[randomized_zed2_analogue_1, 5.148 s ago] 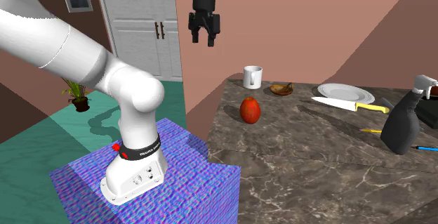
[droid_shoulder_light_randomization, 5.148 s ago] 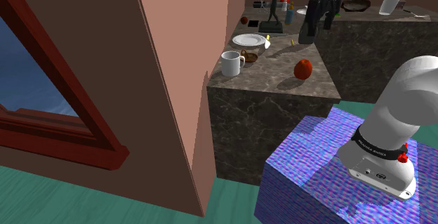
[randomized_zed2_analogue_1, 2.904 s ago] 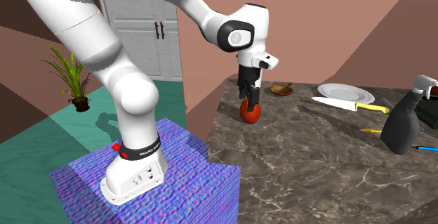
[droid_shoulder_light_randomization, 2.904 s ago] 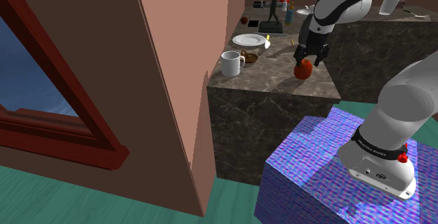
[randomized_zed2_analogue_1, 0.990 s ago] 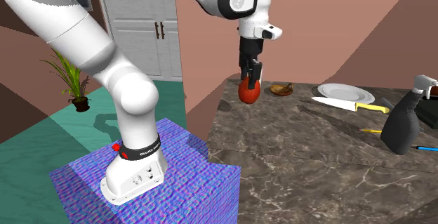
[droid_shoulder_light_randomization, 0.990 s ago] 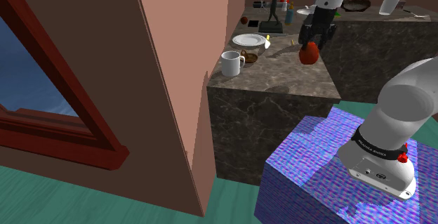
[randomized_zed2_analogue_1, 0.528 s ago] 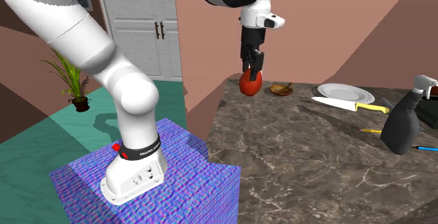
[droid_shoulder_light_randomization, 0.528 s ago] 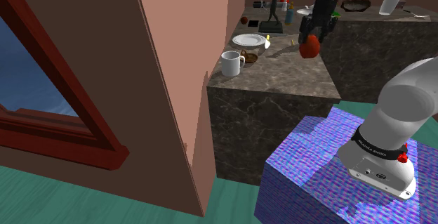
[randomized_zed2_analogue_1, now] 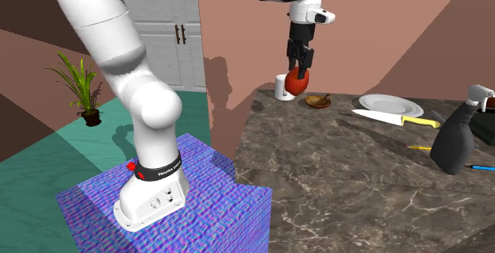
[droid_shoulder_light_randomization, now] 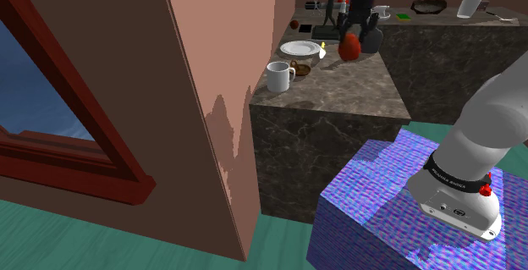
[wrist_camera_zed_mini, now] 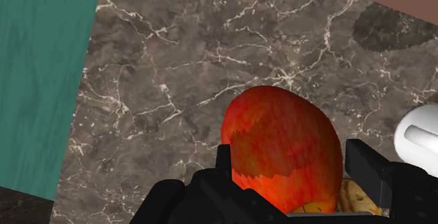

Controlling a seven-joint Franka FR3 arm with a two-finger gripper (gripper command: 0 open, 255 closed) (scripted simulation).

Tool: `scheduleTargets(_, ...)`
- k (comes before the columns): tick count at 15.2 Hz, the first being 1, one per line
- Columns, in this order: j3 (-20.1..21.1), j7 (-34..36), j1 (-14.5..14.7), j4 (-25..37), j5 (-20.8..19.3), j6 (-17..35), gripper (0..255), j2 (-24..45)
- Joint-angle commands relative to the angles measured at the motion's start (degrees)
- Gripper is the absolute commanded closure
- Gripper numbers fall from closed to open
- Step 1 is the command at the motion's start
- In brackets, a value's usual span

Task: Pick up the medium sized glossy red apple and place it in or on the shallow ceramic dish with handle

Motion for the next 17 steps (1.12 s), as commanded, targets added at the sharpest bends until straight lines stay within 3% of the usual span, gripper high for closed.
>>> scheduleTargets(1,0.26,0.36,0.83,4.5,1.3,-0.29,255,4.32)
scheduleTargets(11,1.56,1.75,2.3,32.18,7.13,-6.65,255,26.3)
scheduleTargets(14,2.06,2.4,1.88,43.14,8.71,-10.25,255,33.81)
scheduleTargets(15,2.36,2.9,1.43,50.67,9.63,-12.94,255,38.71)
scheduleTargets(17,2.46,2.79,1.49,48.95,9.61,-11.34,255,38.59)
